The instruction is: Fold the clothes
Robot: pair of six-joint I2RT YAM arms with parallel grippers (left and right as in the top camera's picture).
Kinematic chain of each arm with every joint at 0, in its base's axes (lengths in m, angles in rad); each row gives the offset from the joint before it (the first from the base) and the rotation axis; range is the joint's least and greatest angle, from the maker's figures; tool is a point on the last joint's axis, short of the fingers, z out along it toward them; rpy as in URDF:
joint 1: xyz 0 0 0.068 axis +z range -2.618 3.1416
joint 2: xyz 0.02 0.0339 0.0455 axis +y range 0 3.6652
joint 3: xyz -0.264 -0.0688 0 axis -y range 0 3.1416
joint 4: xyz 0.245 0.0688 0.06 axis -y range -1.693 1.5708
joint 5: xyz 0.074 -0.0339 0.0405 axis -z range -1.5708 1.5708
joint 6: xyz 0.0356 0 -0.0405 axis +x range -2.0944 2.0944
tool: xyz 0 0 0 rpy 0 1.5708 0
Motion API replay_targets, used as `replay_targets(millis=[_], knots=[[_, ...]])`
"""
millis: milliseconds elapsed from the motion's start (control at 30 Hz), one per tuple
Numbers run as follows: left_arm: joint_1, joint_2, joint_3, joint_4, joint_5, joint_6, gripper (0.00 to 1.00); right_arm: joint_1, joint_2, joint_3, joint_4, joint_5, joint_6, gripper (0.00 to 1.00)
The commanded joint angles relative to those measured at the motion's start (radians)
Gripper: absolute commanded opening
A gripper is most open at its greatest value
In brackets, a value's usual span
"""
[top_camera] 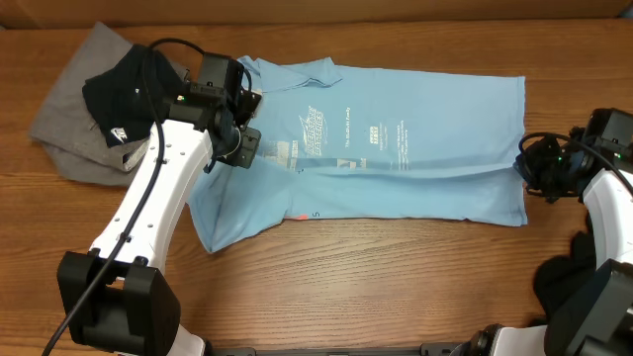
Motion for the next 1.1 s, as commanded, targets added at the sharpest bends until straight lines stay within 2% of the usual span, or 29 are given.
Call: replay_targets(millis=[0,267,300,367,400,500,600,667,767,900,967,1067], knots=[[-0.008,-0.006,0.017,0.024,-0.043,0.028,0.04,-0.001,0.002,0.020,0.030,0.017,0.019,0.04],[-0.008,-0.005,0.017,0.043,-0.027,0.027,0.09,-0.001,0.002,0.020,0.048,0.017,0.018,0.04],[-0.008,-0.005,0.017,0.045,-0.026,0.027,0.15,-0.001,0.002,0.020,0.051,0.016,0.019,0.08],[-0.008,-0.005,0.017,0.045,-0.017,0.027,0.39,-0.001,0.002,0.020,0.057,0.017,0.017,0.45],[-0.008,-0.005,0.017,0.043,-0.017,0.027,0.45,-0.001,0.002,0.020,0.056,0.016,0.017,0.53],[-0.005,-0.005,0.017,0.021,-0.037,0.026,0.52,-0.004,0.001,0.021,0.047,0.016,0.017,0.57],[0.007,-0.005,0.017,-0.022,-0.030,0.002,0.60,-0.004,0.001,0.021,0.019,0.016,0.014,0.65],[0.009,-0.004,0.016,-0.034,0.028,0.002,0.64,-0.004,0.001,0.021,-0.003,0.016,0.014,0.67],[0.006,0.014,0.012,-0.033,0.138,0.040,0.65,-0.002,0.001,0.021,-0.037,-0.017,-0.019,0.68],[-0.006,0.086,-0.004,0.003,0.188,0.042,0.65,0.002,0.001,0.021,-0.076,-0.074,-0.092,0.68],[-0.013,0.140,-0.004,0.025,0.240,0.042,0.63,0.002,0.001,0.021,-0.099,-0.073,-0.092,0.68],[-0.032,0.220,-0.004,0.061,0.289,0.041,0.54,0.002,0.001,0.021,-0.117,-0.073,-0.092,0.68]])
